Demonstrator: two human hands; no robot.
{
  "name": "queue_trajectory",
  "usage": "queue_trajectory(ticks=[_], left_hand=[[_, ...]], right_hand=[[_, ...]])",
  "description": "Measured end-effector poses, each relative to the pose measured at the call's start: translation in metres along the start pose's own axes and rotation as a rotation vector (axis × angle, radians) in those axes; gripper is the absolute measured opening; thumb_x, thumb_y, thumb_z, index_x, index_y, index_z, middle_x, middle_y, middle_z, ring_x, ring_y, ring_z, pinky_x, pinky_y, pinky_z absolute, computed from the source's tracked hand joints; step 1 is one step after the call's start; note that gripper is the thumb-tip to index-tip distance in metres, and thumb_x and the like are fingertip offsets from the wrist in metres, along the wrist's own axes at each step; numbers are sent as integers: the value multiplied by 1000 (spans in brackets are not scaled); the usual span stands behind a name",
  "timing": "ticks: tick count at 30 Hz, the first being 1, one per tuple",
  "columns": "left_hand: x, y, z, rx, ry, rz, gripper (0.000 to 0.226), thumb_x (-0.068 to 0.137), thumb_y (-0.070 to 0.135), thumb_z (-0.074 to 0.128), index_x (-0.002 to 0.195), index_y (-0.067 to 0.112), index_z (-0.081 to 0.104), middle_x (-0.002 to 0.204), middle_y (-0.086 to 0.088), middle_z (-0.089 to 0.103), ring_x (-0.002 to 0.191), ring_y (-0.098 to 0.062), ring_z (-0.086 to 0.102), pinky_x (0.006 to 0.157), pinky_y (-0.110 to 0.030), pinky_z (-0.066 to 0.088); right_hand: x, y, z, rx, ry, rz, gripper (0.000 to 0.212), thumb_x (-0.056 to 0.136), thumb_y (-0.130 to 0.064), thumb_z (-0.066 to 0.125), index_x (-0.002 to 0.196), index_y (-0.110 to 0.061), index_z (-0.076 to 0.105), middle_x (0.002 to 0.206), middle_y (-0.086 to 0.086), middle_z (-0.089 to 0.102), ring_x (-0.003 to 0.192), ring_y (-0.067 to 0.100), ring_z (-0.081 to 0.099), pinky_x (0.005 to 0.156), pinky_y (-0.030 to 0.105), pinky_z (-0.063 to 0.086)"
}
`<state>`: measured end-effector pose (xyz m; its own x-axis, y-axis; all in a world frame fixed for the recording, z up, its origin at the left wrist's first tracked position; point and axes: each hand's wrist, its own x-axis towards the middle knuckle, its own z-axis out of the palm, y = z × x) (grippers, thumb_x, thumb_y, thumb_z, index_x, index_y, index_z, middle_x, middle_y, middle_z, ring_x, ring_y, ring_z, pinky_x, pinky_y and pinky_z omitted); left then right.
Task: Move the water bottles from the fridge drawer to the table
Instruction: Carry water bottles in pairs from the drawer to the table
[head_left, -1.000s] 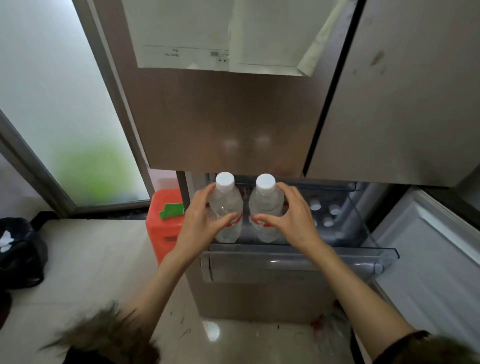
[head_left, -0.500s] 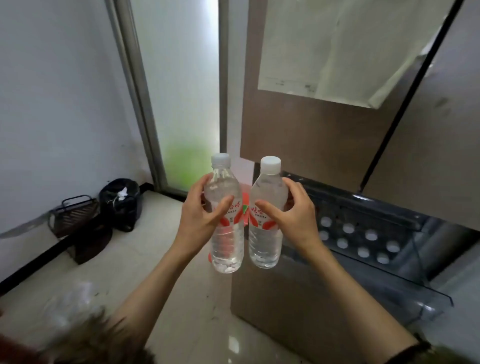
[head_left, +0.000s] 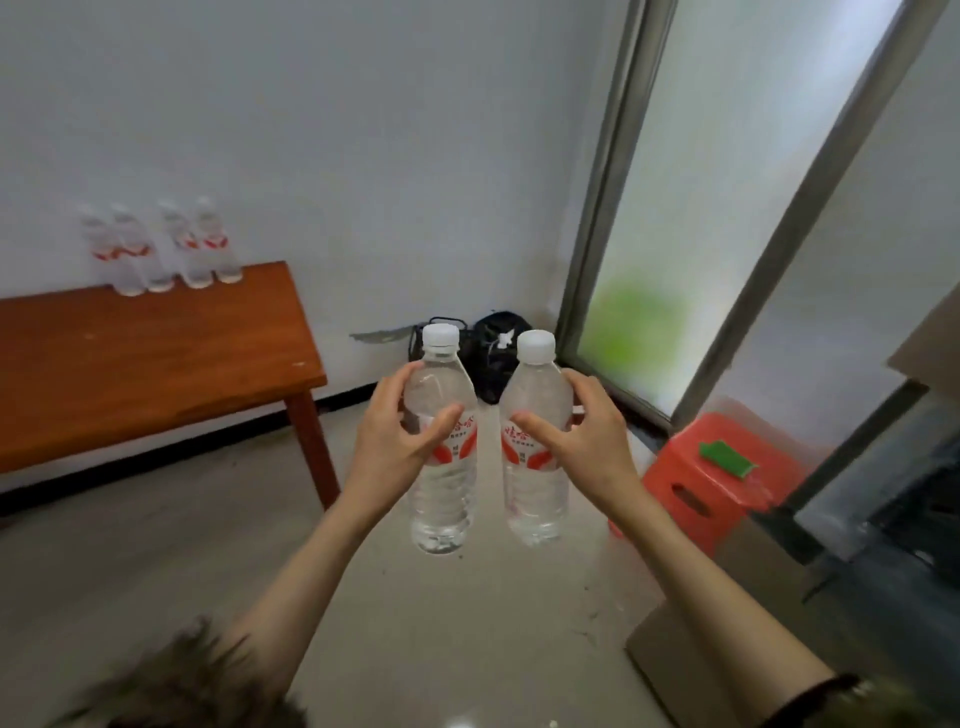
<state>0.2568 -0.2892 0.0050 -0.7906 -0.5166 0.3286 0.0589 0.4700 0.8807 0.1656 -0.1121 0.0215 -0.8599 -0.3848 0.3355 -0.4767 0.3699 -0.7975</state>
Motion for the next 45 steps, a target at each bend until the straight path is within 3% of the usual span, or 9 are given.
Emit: queue_trajectory(ticks=[3, 6, 14, 21, 27, 33, 37, 42, 45], left_hand=[[17, -36, -68, 37, 47, -44, 52, 78, 37, 68, 123, 31, 43, 113, 10, 51, 92, 2, 55, 79, -16, 48], [37, -74, -137, 83, 91, -95, 58, 72, 41, 71, 122, 32, 44, 120, 9, 51, 106, -9, 54, 88, -30, 50], [101, -152, -274, 224, 200, -238, 68, 68, 37, 76, 125, 23, 44, 124, 4, 52, 108, -14, 54, 88, -35, 52], [167, -223, -336, 246, 205, -330, 76, 68, 38, 76, 134, 21, 41, 127, 2, 50, 113, -14, 52, 95, -36, 48], [253, -294, -382, 385, 192, -395, 77, 67, 47, 74, 133, 22, 42, 129, 2, 52, 111, -14, 53, 95, -42, 49], [334, -352, -432, 456, 263, -493, 85, 67, 53, 71, 137, 20, 37, 138, -2, 48, 120, -19, 50, 98, -43, 46], [382, -388, -463, 490, 223, -519, 86, 67, 54, 71, 138, 20, 37, 137, -2, 50, 120, -20, 52, 98, -43, 47], [445, -438, -504, 425, 100, -535, 83, 71, 39, 75, 140, 17, 35, 137, -3, 51, 113, -14, 54, 89, -26, 45], [479, -466, -523, 367, 83, -530, 81, 71, 32, 76, 139, 16, 35, 137, -4, 50, 117, -17, 53, 90, -27, 45]], right_hand=[[27, -28, 74, 7, -72, -60, 60, 71, -37, 76, 121, -13, 53, 104, -4, 53, 94, 13, 54, 78, 23, 46], [49, -57, 147, 2, -168, -103, 65, 72, -41, 74, 126, -14, 49, 105, -7, 50, 95, 9, 51, 80, 18, 43], [117, -120, 297, 37, -352, -113, 68, 70, -39, 76, 127, -16, 48, 111, -9, 52, 102, 6, 49, 90, 25, 43], [199, -139, 404, 15, -483, -144, 70, 69, -36, 78, 129, -18, 47, 113, -9, 54, 102, 7, 50, 91, 26, 43], [289, -142, 507, 13, -532, -112, 74, 67, -41, 77, 130, -22, 44, 122, -4, 57, 109, 13, 55, 96, 38, 49], [368, -163, 592, -63, -643, -151, 75, 64, -42, 80, 126, -24, 43, 121, -5, 55, 102, 8, 51, 92, 30, 47], [410, -171, 644, -123, -753, -178, 76, 64, -43, 78, 129, -21, 43, 122, -4, 54, 107, 11, 50, 96, 35, 46], [454, -173, 722, -105, -833, -117, 77, 67, -42, 78, 130, -21, 40, 127, -2, 55, 112, 13, 54, 90, 25, 43], [478, -178, 765, -99, -842, -80, 73, 70, -34, 77, 131, -19, 40, 129, 0, 54, 115, 16, 53, 88, 23, 39]])
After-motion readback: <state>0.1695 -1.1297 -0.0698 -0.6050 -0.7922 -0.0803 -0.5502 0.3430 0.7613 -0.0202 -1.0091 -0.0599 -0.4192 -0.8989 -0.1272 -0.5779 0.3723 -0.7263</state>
